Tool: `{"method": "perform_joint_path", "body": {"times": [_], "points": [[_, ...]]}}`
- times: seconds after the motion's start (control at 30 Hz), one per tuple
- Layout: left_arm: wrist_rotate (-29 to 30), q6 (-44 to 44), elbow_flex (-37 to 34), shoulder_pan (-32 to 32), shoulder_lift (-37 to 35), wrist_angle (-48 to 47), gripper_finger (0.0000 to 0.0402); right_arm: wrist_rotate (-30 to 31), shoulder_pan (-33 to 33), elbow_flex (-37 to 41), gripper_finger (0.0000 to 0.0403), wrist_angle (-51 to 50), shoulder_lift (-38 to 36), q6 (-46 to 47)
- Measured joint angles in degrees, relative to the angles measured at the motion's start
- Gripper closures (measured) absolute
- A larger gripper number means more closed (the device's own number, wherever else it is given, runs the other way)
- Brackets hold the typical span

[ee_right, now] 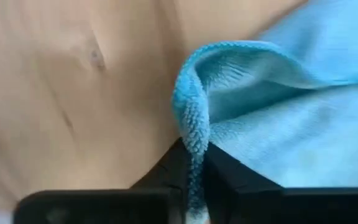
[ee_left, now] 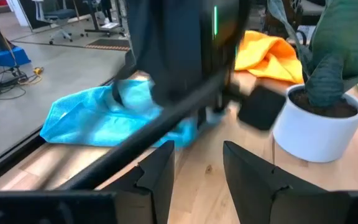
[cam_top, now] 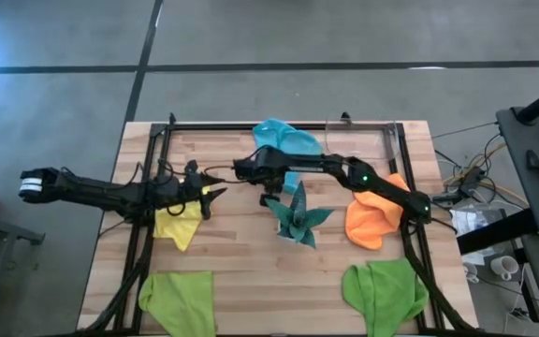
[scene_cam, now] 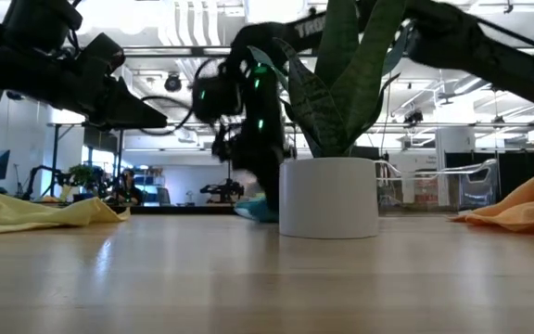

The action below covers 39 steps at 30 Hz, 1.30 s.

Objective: Fold microfiber towels
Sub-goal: Fold the blue microfiber cloth

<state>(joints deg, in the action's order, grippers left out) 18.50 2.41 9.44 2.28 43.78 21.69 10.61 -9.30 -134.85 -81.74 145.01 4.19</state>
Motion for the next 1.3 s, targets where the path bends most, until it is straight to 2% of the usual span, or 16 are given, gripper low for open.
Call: {"method": "perform_joint_path", "body": {"times": [0.13, 0.3, 0.4, 0.6, 0.67, 0.83, 0.93, 1.07, 1.17, 1.3], "points": [[0.0, 1.1, 0.7, 0.0, -1.2, -4.3, 0.0278, 0.3, 0.4, -0.2, 0.0388, 1.4, -4.0, -3.8], [0.0, 6.8, 8.3, 0.0, -4.9, -25.5, 0.0278, 1.9, 3.1, 0.0, 0.0392, 6.3, -8.6, -12.5], [0.0, 9.2, 10.8, 0.0, -5.5, -32.1, 0.0278, 2.0, 5.0, -0.1, 0.0392, 12.0, -10.8, -17.7], [0.3, 10.9, 9.4, 0.0, -4.2, -32.9, 0.0278, -2.8, 7.8, 0.8, 0.0393, 14.7, -10.3, -21.0], [3.1, 12.2, 9.4, 0.0, -3.0, -32.3, 0.0278, -4.0, 8.6, 2.0, 0.0392, 16.3, -9.4, -21.6], [7.1, 12.3, 10.1, 0.6, 1.6, -30.6, 0.0278, -6.5, 11.2, 9.8, 0.0391, 24.6, -8.1, -22.7], [7.4, 11.9, 10.9, 2.9, 4.7, -29.8, 0.0278, -11.0, 12.2, 15.1, 0.0384, 28.9, -8.5, -20.9], [7.3, 6.2, 13.4, 7.7, 8.8, -29.7, 0.0278, -18.4, 12.8, 18.3, 0.0347, 30.6, -8.3, -17.6], [5.2, 1.3, 16.0, 11.9, 11.2, -29.6, 0.0278, -16.8, 12.9, 18.0, 0.0313, 29.9, -9.9, -15.7], [-2.3, -3.0, 17.7, 16.1, 15.2, -23.8, 0.0278, -13.1, 12.3, 17.5, 0.0271, 27.8, -14.7, -15.0]]}}
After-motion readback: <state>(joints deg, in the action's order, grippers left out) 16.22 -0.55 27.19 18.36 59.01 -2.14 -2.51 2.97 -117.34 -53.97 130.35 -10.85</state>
